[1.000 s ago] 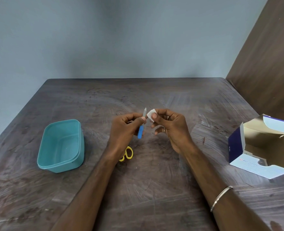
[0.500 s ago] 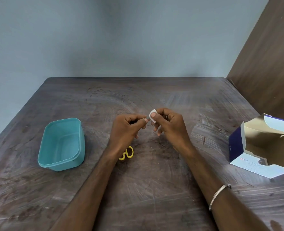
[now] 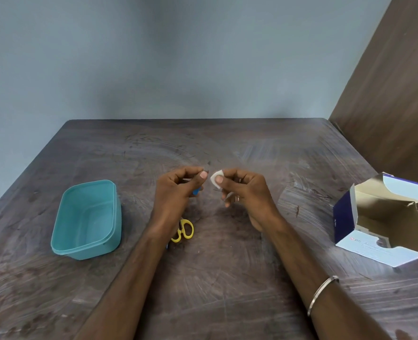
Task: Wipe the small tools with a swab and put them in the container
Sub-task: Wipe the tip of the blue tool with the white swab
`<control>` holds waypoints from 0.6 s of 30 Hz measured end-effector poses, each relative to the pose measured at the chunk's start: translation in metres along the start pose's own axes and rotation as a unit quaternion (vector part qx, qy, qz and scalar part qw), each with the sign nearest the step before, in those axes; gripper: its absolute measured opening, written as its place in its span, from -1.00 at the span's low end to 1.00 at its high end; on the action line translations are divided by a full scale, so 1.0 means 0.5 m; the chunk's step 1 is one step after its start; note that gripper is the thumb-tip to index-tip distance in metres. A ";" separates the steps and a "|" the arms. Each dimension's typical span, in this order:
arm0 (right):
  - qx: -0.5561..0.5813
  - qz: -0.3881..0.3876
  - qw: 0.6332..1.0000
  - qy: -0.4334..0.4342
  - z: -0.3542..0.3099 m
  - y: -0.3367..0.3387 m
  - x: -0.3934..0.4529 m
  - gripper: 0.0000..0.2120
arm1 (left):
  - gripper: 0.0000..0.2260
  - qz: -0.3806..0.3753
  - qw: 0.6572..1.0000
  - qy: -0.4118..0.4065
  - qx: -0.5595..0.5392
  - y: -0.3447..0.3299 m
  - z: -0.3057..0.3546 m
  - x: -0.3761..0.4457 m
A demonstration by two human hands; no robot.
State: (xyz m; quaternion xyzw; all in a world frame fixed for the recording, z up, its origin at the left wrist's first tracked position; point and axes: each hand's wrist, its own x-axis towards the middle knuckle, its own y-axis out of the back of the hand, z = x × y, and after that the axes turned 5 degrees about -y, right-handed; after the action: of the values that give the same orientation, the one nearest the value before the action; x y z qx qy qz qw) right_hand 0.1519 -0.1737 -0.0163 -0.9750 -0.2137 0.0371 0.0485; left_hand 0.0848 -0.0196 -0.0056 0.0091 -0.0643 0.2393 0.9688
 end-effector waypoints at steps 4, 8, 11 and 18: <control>0.001 -0.047 0.999 -0.001 0.009 -0.016 -0.004 -0.83 | -0.91 -0.011 1.000 0.012 -0.020 0.002 0.006 -0.004; -0.003 -0.059 0.998 -0.008 0.012 -0.018 -0.004 -0.83 | -0.87 -0.030 0.999 0.006 -0.018 0.008 0.004 -0.002; -0.030 -0.048 0.998 -0.007 0.013 -0.010 -0.003 -0.89 | -0.86 -0.027 1.000 -0.001 -0.012 0.007 0.004 -0.004; -0.074 -0.035 0.997 0.007 0.008 -0.007 -0.001 -0.86 | -0.88 0.012 0.999 0.008 -0.038 0.006 0.004 0.000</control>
State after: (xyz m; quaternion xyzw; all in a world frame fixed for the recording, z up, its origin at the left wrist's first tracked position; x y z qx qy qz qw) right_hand 0.1498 -0.1703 -0.0198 -0.9680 -0.2498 0.0121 -0.0213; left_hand 0.0832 -0.0172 -0.0039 -0.0305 -0.0653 0.2484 0.9660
